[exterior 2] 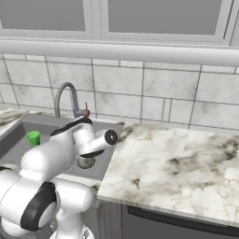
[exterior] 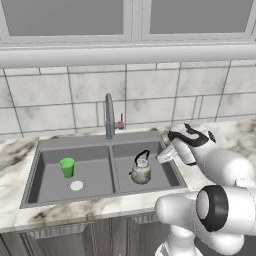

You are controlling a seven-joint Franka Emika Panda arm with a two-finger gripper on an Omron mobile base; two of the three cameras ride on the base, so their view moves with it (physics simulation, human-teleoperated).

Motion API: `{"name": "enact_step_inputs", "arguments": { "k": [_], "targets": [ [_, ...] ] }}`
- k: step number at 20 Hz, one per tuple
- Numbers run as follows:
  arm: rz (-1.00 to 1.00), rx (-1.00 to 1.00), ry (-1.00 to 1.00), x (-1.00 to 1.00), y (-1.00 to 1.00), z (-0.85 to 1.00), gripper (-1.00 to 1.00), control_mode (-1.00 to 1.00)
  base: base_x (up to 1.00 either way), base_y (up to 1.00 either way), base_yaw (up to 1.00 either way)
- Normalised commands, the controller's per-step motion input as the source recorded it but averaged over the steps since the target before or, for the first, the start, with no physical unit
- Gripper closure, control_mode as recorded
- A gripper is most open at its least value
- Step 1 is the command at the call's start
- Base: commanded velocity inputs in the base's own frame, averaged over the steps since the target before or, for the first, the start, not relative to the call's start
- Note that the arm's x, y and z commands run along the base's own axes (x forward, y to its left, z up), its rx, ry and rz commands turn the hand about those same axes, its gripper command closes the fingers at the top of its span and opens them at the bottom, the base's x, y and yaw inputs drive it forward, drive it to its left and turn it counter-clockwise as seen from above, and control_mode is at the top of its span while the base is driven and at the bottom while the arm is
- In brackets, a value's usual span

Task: Open the cabinet, pick the kettle from the cabinet, and place it in the sink.

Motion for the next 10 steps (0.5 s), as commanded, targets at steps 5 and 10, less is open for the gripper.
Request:
{"name": "enact_step_inputs", "arguments": {
  "k": [5,10],
  "targets": [
    [-0.05,-0.04,0.00,-0.44,-0.06,0.47,-1.00,-1.00,0.00,0.00,0.00],
    [-0.03,-0.07,0.01,-0.42,-0.03,0.51,-1.00,-1.00,0.00,0.00,0.00]
  ]
}}
